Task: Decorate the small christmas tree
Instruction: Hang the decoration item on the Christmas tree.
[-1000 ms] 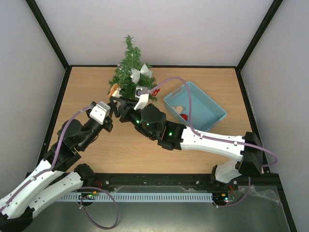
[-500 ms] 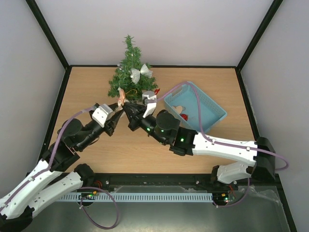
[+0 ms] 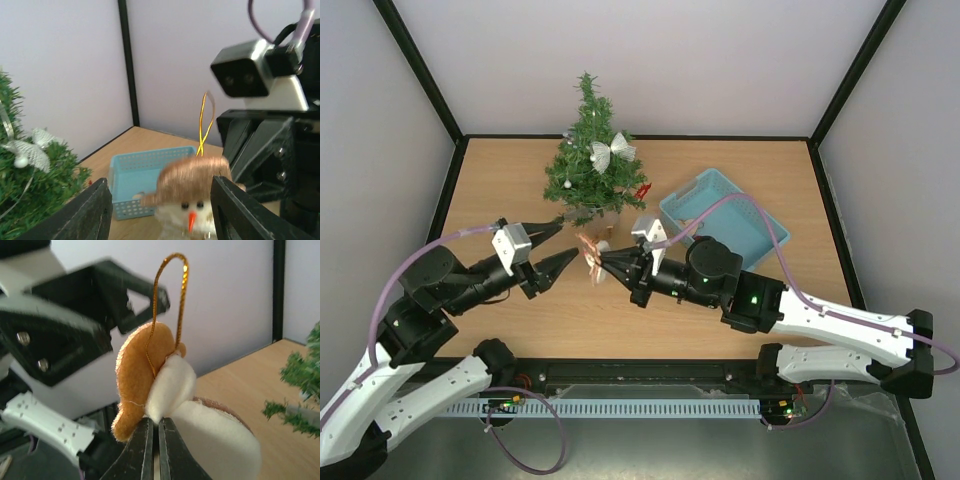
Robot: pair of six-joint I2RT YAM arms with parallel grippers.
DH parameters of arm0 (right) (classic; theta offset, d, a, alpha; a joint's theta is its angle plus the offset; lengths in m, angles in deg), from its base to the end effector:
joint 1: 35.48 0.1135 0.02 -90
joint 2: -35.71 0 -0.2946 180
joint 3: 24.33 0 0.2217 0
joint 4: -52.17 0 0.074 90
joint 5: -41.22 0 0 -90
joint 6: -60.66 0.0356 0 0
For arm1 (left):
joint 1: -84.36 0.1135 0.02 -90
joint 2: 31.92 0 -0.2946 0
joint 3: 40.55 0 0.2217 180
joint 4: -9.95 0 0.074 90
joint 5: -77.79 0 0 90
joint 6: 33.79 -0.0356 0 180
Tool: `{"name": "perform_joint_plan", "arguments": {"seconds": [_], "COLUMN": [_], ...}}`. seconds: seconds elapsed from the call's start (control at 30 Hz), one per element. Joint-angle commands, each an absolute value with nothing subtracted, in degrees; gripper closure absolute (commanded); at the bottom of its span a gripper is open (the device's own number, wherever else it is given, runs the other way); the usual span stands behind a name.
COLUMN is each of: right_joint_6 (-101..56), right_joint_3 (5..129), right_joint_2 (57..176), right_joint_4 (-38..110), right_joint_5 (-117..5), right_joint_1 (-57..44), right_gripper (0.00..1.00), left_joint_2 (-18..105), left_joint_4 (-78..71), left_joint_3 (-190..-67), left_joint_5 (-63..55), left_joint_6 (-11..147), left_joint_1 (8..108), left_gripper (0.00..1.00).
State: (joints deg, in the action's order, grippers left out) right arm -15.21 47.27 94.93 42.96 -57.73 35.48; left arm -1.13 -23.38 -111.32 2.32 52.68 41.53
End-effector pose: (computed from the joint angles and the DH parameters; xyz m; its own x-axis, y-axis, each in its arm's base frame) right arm 0.0583 0.1859 0.4202 -0.2228 0.0935 -0.9704 -0.9591 0.1574 0.2354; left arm 0.0266 -0.0368 0.4193 0.1365 -0.0453 -0.9896 0.8340 0.5443 0.0902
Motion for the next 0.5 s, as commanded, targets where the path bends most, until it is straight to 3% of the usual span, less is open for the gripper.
{"name": "perform_joint_plan", "arguments": {"seconds": [0.0, 0.47], "right_joint_6": [-18.3, -21.8], "right_joint_3": [46.0, 46.2], "right_joint_2": [93.5, 92.8], "right_joint_4": [37.2, 34.6], "right_joint_5": [-63.8, -71.8], "right_joint_1": [35.4, 35.4], "right_gripper": [0.98, 0.98], "left_joint_2": [0.5, 1.4], "left_joint_4": [-24.7, -36.5], "left_joint_3": [-114.0, -117.1], "left_joint_5": [9.8, 16.9], "left_joint_6": [54.1, 44.5], "left_joint_1": [41.6, 41.6], "left_gripper": [0.44, 0.39]}}
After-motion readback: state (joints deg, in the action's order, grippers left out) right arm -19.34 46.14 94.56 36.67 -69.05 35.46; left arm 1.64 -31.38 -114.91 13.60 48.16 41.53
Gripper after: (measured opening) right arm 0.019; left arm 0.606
